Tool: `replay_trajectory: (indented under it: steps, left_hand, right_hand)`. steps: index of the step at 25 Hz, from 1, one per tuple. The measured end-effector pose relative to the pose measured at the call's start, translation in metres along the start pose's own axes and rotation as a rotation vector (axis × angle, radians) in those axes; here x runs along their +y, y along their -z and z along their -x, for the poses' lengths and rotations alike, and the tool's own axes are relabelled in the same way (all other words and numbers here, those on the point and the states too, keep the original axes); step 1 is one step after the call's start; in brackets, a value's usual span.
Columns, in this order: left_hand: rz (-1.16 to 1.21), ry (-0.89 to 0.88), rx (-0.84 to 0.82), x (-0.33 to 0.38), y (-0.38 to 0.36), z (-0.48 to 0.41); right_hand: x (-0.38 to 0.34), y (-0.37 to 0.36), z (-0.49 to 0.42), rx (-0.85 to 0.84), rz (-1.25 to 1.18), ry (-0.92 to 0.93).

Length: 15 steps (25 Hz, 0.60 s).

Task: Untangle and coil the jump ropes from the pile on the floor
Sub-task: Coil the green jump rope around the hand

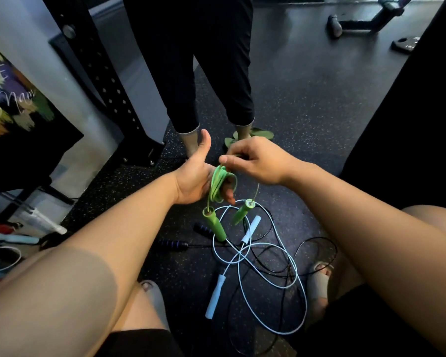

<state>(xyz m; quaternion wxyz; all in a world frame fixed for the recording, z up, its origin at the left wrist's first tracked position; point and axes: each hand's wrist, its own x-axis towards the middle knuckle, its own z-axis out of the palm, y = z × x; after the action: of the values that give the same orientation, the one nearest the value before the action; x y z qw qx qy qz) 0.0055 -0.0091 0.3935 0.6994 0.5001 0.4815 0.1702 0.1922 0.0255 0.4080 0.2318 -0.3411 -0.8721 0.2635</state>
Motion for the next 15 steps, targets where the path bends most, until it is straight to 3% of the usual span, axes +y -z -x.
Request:
replay_trajectory:
  steps: [6, 12, 15]
  left_hand:
    - [0.143, -0.082, -0.185, 0.022, -0.003, 0.016]
    - [0.389, -0.258, -0.046, 0.027, 0.006, 0.024]
    - [0.573, -0.395, 0.023, 0.033, 0.017, 0.028]
  right_hand:
    - [0.029, -0.015, 0.002, 0.140, -0.305, -0.151]
    - [0.037, -0.052, 0.012, 0.125, -0.437, -0.348]
    - [0.029, -0.070, 0.017, 0.035, -0.471, -0.372]
